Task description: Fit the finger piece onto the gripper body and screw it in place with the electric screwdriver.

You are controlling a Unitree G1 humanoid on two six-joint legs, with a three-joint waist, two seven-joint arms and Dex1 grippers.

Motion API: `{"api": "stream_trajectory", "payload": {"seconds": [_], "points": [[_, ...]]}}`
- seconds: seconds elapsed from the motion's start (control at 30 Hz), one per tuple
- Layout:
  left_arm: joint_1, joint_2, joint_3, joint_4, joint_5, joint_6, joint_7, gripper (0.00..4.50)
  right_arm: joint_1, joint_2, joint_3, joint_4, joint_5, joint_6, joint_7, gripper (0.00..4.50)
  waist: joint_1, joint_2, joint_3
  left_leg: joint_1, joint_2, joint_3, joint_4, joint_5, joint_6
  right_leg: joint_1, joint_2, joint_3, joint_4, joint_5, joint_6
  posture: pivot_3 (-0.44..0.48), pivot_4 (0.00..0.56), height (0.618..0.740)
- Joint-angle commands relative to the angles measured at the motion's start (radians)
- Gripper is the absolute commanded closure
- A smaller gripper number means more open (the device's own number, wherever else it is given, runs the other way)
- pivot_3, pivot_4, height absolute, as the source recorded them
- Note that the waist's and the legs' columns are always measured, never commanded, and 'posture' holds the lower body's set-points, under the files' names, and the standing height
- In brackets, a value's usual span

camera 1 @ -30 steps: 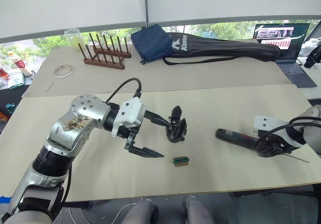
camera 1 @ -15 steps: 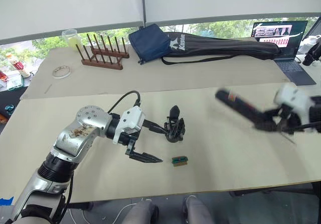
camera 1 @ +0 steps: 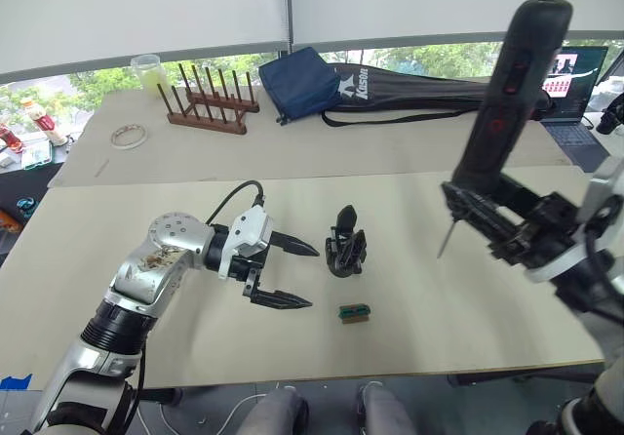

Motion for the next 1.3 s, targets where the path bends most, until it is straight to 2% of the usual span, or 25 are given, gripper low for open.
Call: {"api": "stream_trajectory", "payload": {"seconds": [0.03,0.17,0.4,0.67,1.3], "points": [[-0.027,0.013,0.004,-0.013,0.007,-0.007,-0.02,0.0,0.029,0.038,0.136,-0.095,0.029,-0.091,-0.07,2.53,-0.007,0.0,0.0,0.0,0.0,0.0,0.0,0.0,0.0,0.0,0.001,0.0,0.0,0.0,0.0,0.0,0.15,0.74],[-0.024,-0.007,-0.02,-0.009,0.033,-0.025,-0.017,0.0,0.117,0.068,0.305,-0.083,-0.096,-0.245,-0.047,2.53,-0.009,0.0,0.0,0.002,0.0,0.0,-0.001,0.0,0.0,0.001,0.001,-0.001,0.0,0.0,0.0,0.0,0.15,0.74],[-0.03,-0.027,-0.016,0.015,0.042,-0.026,-0.009,0.0,0.181,0.097,0.445,-0.041,-0.202,-0.416,-0.065,2.53,-0.014,0.0,0.0,0.003,0.0,0.002,-0.001,0.0,0.0,0.0,0.002,-0.001,0.0,0.0,0.0,0.0,0.15,0.74],[-0.012,-0.037,-0.033,0.069,0.081,-0.062,-0.015,0.0,0.259,0.103,0.513,0.034,-0.312,-0.58,-0.065,2.53,-0.014,0.0,0.0,0.003,0.0,0.003,-0.001,0.0,0.0,0.001,0.002,-0.001,0.0,0.0,0.0,0.0,0.15,0.74],[0.02,-0.029,-0.057,0.104,0.126,-0.184,-0.1,0.0,0.296,0.069,0.567,0.069,-0.254,-0.591,-0.047,2.53,-0.015,0.0,0.0,0.004,0.0,0.002,-0.002,0.0,0.0,0.001,0.002,-0.001,0.0,0.0,0.0,0.0,0.15,0.74]]}}
